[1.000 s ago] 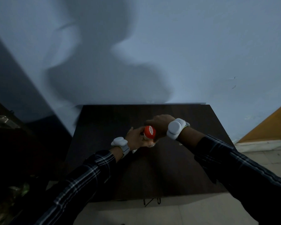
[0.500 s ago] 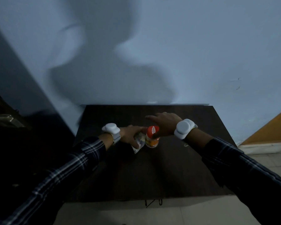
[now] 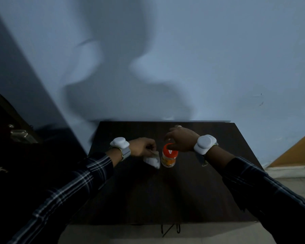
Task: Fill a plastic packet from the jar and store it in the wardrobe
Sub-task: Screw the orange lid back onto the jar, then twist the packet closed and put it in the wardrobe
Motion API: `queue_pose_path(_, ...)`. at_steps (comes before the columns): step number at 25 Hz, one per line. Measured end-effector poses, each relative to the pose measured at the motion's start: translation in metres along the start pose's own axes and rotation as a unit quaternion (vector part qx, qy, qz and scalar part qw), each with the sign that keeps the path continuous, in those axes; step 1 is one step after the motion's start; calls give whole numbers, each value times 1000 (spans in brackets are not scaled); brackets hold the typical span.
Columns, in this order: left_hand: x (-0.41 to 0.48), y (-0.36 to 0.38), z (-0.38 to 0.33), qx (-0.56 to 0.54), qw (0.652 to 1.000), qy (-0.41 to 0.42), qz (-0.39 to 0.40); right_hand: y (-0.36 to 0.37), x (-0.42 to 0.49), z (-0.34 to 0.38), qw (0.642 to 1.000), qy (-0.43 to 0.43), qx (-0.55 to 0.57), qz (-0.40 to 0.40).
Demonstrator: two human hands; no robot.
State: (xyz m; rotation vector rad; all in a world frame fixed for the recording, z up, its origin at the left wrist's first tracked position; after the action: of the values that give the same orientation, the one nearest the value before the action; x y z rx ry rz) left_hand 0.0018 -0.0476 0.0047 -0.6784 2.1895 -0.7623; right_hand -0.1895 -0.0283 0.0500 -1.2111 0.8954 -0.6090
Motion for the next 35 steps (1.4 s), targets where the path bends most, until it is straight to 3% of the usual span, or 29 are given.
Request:
queue_pose_path(5,-16,-31,-13,-133,989,42,-38,-15,-1,10,994,-14,98,56)
queue_pose_path(12,-24,-44,-29,-178,979,75,-67,-42,-6,8,996,-6,93,15)
queue_pose_path(16,-19,-39,-40,-202,969,88,-111,-54,-8,11,995,-13,88,-49)
queue_pose_path(20,-19,-55,-32,-113,971,83,-193,-66,-23,-11,993,0,73,-92)
queue_pose_path(24,-22,-74,-34,38,972,90,-212,-68,-28,-23,992,12,89,-83)
queue_pose_path(29,-28,-97,-50,19,977,67,-202,-82,-13,-24,992,60,86,-75)
queue_pose_path(31,-35,-111,-58,0,974,70,-213,-97,-5,-14,979,27,146,-138)
queue_pose_path(33,-45,-126,-64,-42,970,77,-225,-114,3,2,942,-24,249,-223)
queue_pose_path(35,-64,-140,-67,-96,961,74,-250,-128,14,16,919,-67,272,-276)
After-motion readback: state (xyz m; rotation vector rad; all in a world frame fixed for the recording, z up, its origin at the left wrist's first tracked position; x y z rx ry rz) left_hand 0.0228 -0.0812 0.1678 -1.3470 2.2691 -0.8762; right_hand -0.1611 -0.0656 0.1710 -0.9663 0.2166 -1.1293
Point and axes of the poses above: each hand's wrist, its own x-axis towards the middle knuckle, its own y-axis out of the palm, z = x × y, the point moved 2 cm from there along x, towards the middle knuckle, and after that the axes turned 5 degrees about z, right-handed, at the moved point
